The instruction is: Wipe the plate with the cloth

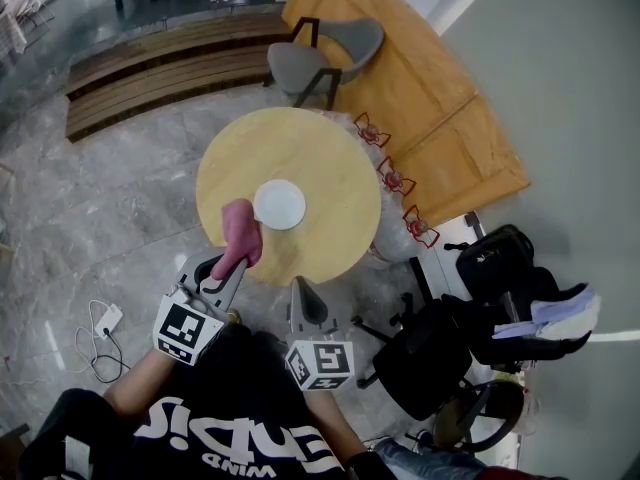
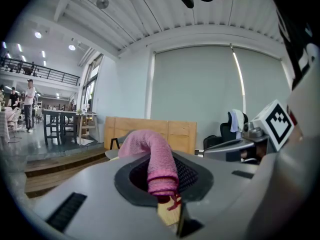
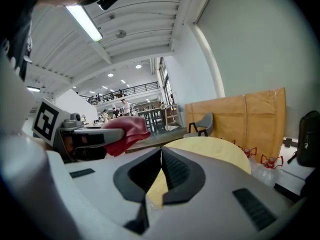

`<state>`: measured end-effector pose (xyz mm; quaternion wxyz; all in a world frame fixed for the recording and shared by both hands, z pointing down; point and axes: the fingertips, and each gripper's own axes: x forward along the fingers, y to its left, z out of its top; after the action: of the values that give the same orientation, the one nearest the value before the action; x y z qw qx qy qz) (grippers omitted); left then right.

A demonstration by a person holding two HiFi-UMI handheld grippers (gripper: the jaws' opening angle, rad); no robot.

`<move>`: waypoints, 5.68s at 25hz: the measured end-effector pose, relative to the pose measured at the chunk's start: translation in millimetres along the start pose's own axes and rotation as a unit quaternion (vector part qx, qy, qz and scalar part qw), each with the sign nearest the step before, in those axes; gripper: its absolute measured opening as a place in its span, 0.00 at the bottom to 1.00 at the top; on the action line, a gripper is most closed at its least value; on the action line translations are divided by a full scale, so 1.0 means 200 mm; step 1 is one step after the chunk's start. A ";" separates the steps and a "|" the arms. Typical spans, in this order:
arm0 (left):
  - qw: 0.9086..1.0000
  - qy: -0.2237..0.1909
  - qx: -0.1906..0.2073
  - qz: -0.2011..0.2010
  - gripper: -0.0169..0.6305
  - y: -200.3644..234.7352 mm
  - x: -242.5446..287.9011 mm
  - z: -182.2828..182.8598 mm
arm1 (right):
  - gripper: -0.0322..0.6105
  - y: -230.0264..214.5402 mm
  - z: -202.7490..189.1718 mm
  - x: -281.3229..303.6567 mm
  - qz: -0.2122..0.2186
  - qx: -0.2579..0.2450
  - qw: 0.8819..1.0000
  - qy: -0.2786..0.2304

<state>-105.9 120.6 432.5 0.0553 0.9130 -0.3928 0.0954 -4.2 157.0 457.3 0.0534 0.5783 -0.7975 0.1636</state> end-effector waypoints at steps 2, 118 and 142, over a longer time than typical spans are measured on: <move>1.000 0.004 -0.006 -0.006 0.11 -0.01 0.02 0.01 | 0.09 -0.05 0.01 0.00 -0.011 0.003 1.000 0.000; 0.915 0.352 0.023 -0.196 0.11 0.16 1.55 -1.11 | 0.21 -0.89 -0.96 1.28 -0.014 0.104 0.926 0.363; 0.918 0.363 -0.010 -0.157 0.11 0.27 1.56 -1.17 | 0.21 -0.90 -0.97 1.29 -0.012 0.112 0.927 0.357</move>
<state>33.6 -96.4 730.5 0.2171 0.8650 -0.1982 0.4066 60.4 -64.1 746.3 0.2709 0.4938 -0.6951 0.4468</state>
